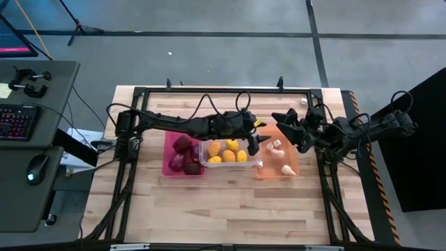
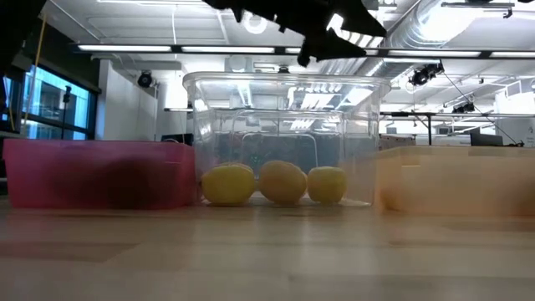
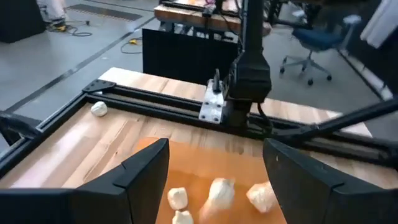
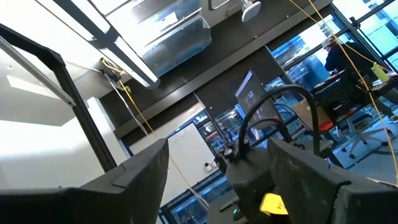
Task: Sort produce into baskets
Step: Put the white garlic into the orange bin
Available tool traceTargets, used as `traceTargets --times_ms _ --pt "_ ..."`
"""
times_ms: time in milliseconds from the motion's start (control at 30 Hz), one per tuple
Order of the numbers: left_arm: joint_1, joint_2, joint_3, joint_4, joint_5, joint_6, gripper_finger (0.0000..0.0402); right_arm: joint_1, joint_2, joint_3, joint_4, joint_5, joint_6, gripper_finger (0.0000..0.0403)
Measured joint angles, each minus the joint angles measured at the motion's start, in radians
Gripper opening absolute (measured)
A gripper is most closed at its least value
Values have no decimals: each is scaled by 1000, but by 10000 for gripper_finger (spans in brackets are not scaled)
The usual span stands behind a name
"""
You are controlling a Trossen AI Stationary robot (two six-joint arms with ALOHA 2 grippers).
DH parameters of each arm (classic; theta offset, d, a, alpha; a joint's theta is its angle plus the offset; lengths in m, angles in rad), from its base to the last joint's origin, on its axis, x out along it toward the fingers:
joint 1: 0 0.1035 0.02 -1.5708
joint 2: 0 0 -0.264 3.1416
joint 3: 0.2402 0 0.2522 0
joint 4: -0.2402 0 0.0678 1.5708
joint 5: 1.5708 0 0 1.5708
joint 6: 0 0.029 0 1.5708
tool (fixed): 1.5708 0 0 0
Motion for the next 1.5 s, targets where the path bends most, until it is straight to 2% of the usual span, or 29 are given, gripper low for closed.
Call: traceTargets --times_ms 200,333,467,600,667,767,867,967,1033,1100,1200,1333,1433,1500 --pt "-8 -139 5 -274 -38 -14 248 0 -43 0 -24 0 -54 261" --pt "-12 -257 -18 -497 -60 -84 248 0 -114 0 -142 46 -65 261" --pt "-46 -413 -186 -485 -208 -176 248 -3 -192 0 -379 159 -21 261" --pt "-102 -565 -403 -458 -385 -375 248 -12 -230 0 -643 302 104 261" --pt "-125 -634 -482 -460 -410 -472 248 -29 -231 -1 -757 386 197 261" --pt "-150 -708 -574 -472 -388 -560 248 -86 -216 -1 -957 518 458 261" --pt "-159 -753 -616 -518 -396 -650 248 -191 -199 -1 -1153 498 660 261" --pt "-109 -770 -619 -660 -480 -824 248 -334 -186 -1 -1260 423 733 261" --pt "-47 -777 -619 -712 -494 -866 248 -445 -172 -1 -1278 349 735 261" --pt "31 -791 -619 -715 -459 -806 248 -557 -145 -1 -1272 266 735 261" --pt "173 -800 -618 -644 -347 -615 248 -716 -73 -1 -1279 182 733 261" --pt "363 -806 -618 -512 -130 -365 248 -907 54 -1 -1281 137 786 261" --pt "484 -806 -618 -439 45 -273 248 -1031 153 -1 -1283 68 835 261" --pt "551 -807 -618 -411 127 -239 248 -1092 216 -1 -1280 37 847 261"
